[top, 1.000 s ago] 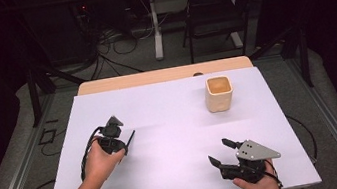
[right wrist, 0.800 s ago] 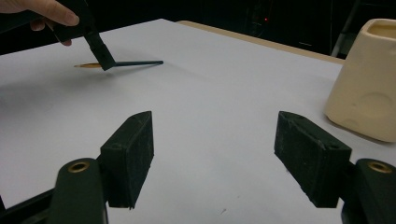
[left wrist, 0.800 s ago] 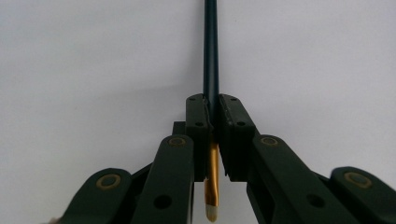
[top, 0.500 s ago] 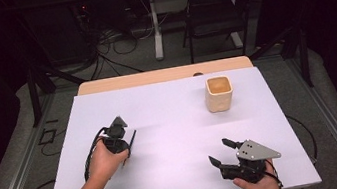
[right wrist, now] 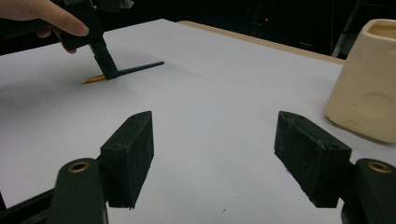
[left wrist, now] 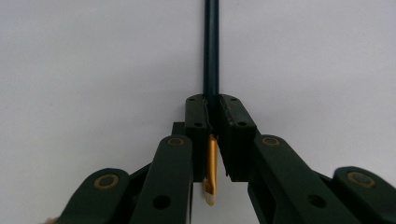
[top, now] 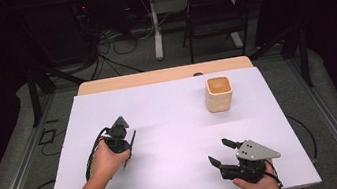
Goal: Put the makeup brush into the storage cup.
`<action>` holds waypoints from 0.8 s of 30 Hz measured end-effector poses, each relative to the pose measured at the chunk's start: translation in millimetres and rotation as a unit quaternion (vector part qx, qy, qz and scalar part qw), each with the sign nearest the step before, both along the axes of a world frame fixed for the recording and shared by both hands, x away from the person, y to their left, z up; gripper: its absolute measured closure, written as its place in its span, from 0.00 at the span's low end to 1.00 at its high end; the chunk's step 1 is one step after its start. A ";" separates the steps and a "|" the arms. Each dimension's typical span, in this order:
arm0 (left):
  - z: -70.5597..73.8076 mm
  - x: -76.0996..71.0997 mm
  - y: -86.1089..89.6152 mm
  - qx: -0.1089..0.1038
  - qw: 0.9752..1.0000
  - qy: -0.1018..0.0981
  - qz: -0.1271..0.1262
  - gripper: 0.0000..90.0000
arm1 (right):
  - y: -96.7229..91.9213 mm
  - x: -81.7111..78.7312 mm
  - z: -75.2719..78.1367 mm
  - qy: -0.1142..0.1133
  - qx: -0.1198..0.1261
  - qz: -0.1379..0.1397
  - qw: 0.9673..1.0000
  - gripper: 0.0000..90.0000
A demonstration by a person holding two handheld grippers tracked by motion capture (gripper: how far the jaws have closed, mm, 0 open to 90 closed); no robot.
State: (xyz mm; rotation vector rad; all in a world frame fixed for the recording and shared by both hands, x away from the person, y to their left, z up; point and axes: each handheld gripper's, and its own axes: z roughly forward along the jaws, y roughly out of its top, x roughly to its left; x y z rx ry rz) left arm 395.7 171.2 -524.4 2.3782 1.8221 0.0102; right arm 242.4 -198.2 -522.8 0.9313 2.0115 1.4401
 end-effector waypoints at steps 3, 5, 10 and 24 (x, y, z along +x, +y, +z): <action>0.8 1.5 1.0 -0.005 1.000 0.006 0.003 0.90 | 0.1 0.4 -0.3 0.000 0.002 0.000 1.000 0.31; 0.8 2.6 1.2 -0.009 1.000 0.004 0.008 0.90 | 0.0 0.4 -0.3 0.000 0.001 0.001 1.000 0.31; 0.0 4.6 0.0 -0.012 1.000 0.003 0.012 0.90 | 0.5 0.4 -0.5 0.003 -0.001 0.002 1.000 0.31; 1.2 6.5 1.2 -0.020 1.000 0.009 0.015 0.92 | 0.0 1.0 -0.6 0.004 -0.002 0.004 1.000 0.31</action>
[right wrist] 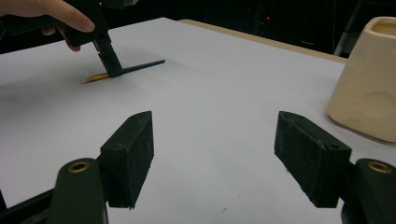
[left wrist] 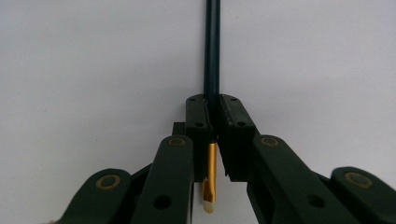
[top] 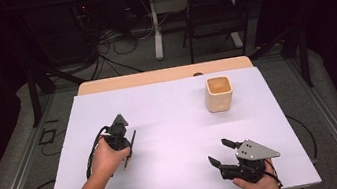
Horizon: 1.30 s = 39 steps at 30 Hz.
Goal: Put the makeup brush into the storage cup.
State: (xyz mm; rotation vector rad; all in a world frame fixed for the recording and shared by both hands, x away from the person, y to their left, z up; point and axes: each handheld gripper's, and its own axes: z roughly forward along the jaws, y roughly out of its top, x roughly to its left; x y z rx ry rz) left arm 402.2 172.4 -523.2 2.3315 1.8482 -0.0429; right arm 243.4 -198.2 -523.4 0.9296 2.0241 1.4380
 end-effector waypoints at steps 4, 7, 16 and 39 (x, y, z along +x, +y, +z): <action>2.8 -1.6 1.5 0.001 1.000 0.000 -0.006 0.92 | -0.1 0.1 -0.1 0.000 0.001 -0.001 1.000 0.31; 5.1 -3.2 2.8 -0.001 1.000 -0.007 -0.006 0.92 | 0.1 0.4 -0.4 0.001 0.002 0.001 1.000 0.31; 19.1 -8.4 -0.3 0.003 0.999 -0.035 -0.024 0.92 | 0.3 0.0 -0.1 0.000 0.000 -0.002 1.000 0.31; 44.6 -28.2 5.5 -0.019 0.993 -0.071 -0.096 0.92 | 0.8 0.2 -0.7 -0.004 -0.004 -0.001 1.000 0.32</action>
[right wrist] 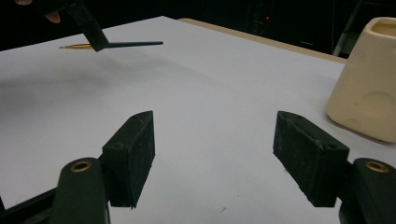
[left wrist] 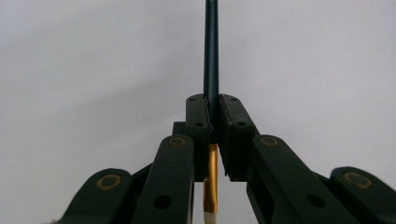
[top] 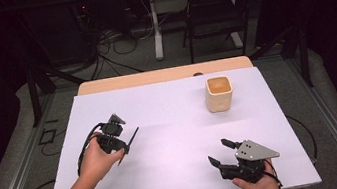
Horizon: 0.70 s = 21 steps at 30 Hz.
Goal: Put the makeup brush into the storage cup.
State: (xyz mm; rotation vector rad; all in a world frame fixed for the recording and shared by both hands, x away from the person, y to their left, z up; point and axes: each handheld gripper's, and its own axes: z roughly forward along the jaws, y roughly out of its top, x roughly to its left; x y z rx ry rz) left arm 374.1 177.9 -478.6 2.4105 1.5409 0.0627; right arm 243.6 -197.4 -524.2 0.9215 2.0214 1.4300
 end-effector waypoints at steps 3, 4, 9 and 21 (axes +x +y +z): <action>2.2 -2.7 -0.7 -0.001 1.000 -0.002 -0.011 0.92 | 0.0 -0.1 0.0 -0.001 -0.001 0.000 1.000 0.33; 3.0 -4.1 -1.1 -0.002 1.000 -0.003 -0.014 0.92 | 0.0 -0.1 0.1 0.000 -0.001 0.000 1.000 0.33; 7.7 -10.2 -1.1 -0.012 0.999 -0.009 -0.033 0.92 | 1.0 0.1 -0.5 -0.004 -0.002 0.001 1.000 0.33; 10.9 -20.1 -8.7 -0.012 0.997 -0.015 -0.071 0.92 | 4.2 -0.6 -1.8 -0.015 -0.023 0.002 1.000 0.35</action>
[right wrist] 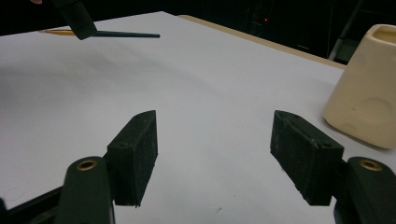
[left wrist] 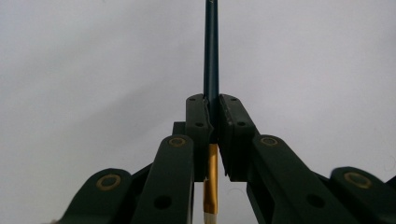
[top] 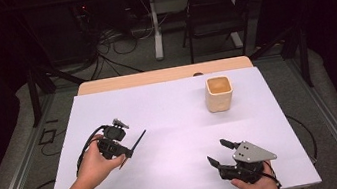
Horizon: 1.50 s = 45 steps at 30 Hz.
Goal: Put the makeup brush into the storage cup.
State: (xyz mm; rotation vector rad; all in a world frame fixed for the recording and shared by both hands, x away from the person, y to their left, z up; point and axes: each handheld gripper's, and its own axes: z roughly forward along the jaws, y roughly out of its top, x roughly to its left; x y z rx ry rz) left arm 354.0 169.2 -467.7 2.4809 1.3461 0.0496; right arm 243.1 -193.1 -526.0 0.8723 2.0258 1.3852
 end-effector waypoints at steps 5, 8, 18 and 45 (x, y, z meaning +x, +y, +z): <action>6.2 -4.5 -10.1 0.002 1.000 -0.006 -0.020 0.92 | 2.9 -0.5 -0.9 -0.007 -0.016 0.002 1.000 0.36; 7.4 -5.7 -13.3 0.004 1.000 -0.007 -0.029 0.92 | 3.5 -1.1 -0.6 -0.009 -0.027 0.003 1.000 0.37; 9.4 -8.8 -28.3 0.012 0.997 -0.010 -0.072 0.92 | 12.8 -4.8 -1.8 -0.056 -0.089 0.013 0.994 0.40; 5.0 -22.5 -71.9 0.026 0.985 -0.007 -0.170 0.92 | 36.9 -8.5 -7.7 -0.117 -0.240 0.041 0.963 0.44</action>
